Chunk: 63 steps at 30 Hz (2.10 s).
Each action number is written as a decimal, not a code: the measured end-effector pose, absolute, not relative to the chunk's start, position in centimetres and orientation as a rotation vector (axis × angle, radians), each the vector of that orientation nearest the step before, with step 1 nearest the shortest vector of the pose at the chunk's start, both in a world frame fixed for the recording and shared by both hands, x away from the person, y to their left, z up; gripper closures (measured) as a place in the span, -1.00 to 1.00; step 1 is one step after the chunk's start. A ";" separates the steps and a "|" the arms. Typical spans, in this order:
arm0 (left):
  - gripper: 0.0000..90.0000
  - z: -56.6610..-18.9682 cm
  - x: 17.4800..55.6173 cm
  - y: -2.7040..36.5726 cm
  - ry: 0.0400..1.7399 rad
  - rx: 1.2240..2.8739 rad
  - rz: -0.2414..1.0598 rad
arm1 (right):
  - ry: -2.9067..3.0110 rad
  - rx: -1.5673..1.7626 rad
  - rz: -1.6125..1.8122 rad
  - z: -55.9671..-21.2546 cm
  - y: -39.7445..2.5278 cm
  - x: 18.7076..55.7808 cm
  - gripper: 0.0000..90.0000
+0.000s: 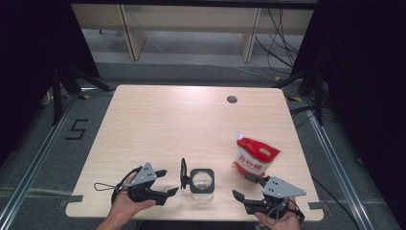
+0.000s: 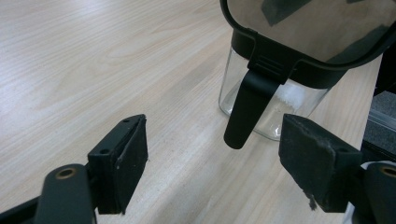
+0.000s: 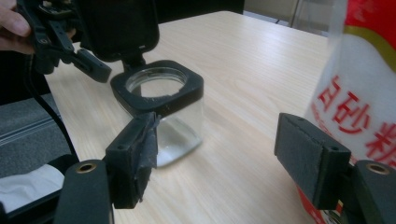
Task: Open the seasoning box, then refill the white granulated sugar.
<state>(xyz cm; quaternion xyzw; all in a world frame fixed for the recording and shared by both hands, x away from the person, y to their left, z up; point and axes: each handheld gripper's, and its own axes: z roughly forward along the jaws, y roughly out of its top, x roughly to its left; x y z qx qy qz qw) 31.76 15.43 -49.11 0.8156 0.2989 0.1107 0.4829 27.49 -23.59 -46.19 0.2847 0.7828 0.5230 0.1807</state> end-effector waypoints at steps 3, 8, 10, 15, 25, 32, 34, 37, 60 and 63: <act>-0.47 -48.9 31.8 15.5 0.729 1.973 0.277 | 2.208 0.814 1.481 -46.3 -24.1 27.2 -0.31; -0.48 -49.0 31.9 15.5 0.748 1.972 0.269 | 2.200 0.832 1.485 -46.7 -25.1 27.0 -0.30; -0.49 -49.1 32.0 15.4 0.737 1.968 0.261 | 2.179 0.868 1.481 -46.9 -25.6 26.8 -0.30; -0.55 -49.1 32.1 15.4 0.698 1.973 0.259 | 2.162 0.873 1.467 -47.2 -26.8 26.7 -0.28; -0.59 -49.3 32.3 15.5 0.680 1.995 0.285 | 2.101 1.019 1.394 -47.8 -29.3 26.5 -0.30; -0.59 -49.3 32.6 15.9 0.681 1.981 0.263 | 2.061 1.051 1.340 -48.1 -30.4 27.2 -0.39; -0.58 -49.5 32.5 15.9 0.698 1.978 0.255 | 2.038 1.063 1.350 -48.2 -30.6 27.6 -0.42; -0.58 -49.6 32.5 15.7 0.701 1.965 0.255 | 2.013 1.042 1.361 -48.5 -31.0 28.7 -0.48; -0.57 -49.9 32.5 15.2 0.686 1.983 0.208 | 2.017 0.963 1.408 -49.4 -28.5 33.7 -0.62; -0.57 -49.7 32.6 15.3 0.668 2.004 0.225 | 2.005 0.961 1.419 -49.4 -28.0 34.0 -0.56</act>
